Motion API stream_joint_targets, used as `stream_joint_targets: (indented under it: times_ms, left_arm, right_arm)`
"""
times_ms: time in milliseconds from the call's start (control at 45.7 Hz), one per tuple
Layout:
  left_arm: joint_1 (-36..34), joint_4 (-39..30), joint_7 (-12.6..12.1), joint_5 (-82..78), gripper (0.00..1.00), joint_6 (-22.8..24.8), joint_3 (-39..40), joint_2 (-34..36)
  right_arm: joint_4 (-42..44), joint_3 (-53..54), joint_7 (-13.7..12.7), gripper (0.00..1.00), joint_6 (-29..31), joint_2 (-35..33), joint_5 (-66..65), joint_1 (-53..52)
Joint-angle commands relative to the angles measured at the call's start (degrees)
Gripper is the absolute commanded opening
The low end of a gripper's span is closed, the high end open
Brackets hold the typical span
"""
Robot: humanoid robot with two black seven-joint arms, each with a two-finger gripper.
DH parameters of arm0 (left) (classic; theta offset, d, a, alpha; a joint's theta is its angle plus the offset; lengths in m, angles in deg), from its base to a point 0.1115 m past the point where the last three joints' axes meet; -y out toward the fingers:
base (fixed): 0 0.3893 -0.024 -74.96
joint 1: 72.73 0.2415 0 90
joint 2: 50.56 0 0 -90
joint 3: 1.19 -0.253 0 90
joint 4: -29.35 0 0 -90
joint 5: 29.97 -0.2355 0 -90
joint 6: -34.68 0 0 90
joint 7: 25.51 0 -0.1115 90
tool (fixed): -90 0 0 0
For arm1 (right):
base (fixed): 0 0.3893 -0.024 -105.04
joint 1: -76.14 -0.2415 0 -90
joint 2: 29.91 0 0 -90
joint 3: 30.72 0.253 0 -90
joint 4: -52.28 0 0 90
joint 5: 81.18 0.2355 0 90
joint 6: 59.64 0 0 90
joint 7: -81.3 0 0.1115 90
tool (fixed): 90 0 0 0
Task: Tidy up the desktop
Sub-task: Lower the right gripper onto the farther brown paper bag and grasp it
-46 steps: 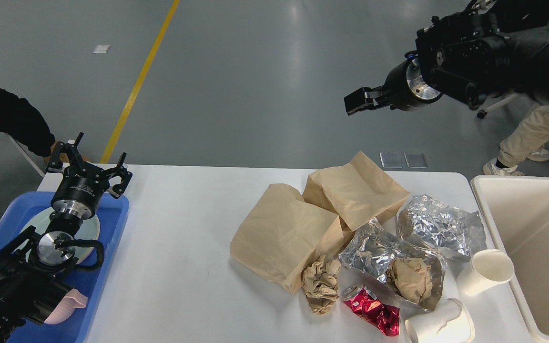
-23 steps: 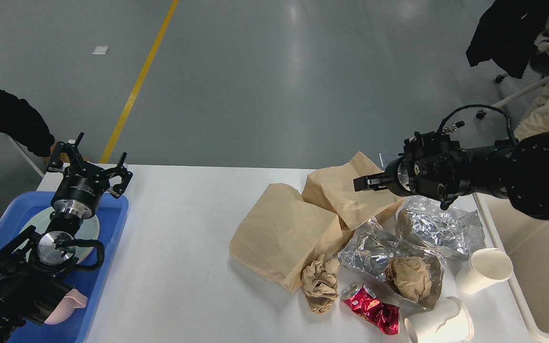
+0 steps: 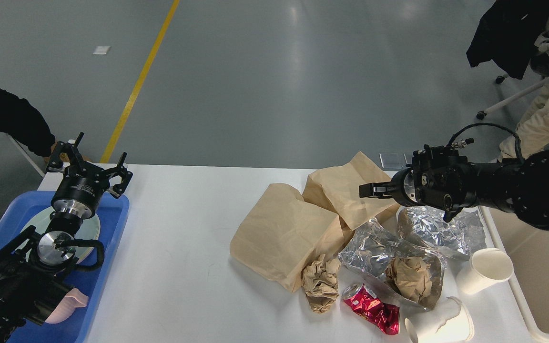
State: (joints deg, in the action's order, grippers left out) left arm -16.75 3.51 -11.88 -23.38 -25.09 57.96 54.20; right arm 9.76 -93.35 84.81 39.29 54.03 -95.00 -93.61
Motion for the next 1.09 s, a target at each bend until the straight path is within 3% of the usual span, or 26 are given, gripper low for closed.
stream_joint_targets:
  times_ms: [0, 197, 328, 481, 613, 1072]
  left_arm:
    - [0.0, 0.0, 0.0, 0.0, 0.96, 0.0, 0.0, 0.0]
    - [0.0, 0.0, 0.0, 0.0, 0.96, 0.0, 0.0, 0.0]
    - [0.0, 0.0, 0.0, 0.0, 0.96, 0.0, 0.0, 0.0]
    - [0.0, 0.0, 0.0, 0.0, 0.96, 0.0, 0.0, 0.0]
    - [0.0, 0.0, 0.0, 0.0, 0.96, 0.0, 0.09, 0.0]
    - [0.0, 0.0, 0.0, 0.0, 0.96, 0.0, 0.0, 0.0]
  right_arm:
    - [-0.02, 0.23, 0.01, 1.0, 0.13, -1.58, 0.02, 0.91]
    - [-0.11, 2.15, -0.08, 1.0, 0.3, -4.66, 0.54, 2.66]
    - [-0.46, 3.74, -0.52, 1.0, 0.92, -6.15, 8.0, 3.28]
    - [-0.73, 3.92, -4.03, 1.0, 6.01, -7.3, 17.85, 2.31]
    - [-0.73, 5.41, -5.18, 1.0, 9.88, -7.3, 21.46, 1.52]
    - [-0.02, 9.89, -5.44, 1.0, 10.94, -6.42, 21.9, 1.26]
